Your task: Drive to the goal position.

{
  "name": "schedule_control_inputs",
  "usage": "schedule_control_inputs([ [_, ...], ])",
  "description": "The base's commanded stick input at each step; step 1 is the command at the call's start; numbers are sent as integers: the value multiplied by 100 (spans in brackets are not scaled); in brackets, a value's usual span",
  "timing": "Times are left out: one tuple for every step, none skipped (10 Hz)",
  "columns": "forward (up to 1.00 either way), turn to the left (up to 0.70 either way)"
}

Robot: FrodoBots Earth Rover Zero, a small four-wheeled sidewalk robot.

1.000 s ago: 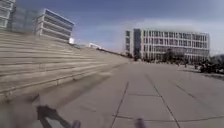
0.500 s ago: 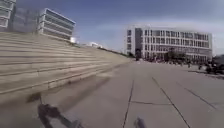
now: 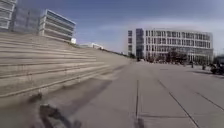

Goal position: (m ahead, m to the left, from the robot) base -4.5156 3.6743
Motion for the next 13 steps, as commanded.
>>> schedule_control_inputs([
  [70, 0],
  [70, 0],
  [70, 0],
  [70, 0],
  [70, 0],
  [70, 0],
  [70, 0],
  [70, 0],
  [70, 0],
  [70, 0],
  [70, 0],
  [0, 0],
  [0, 0],
])
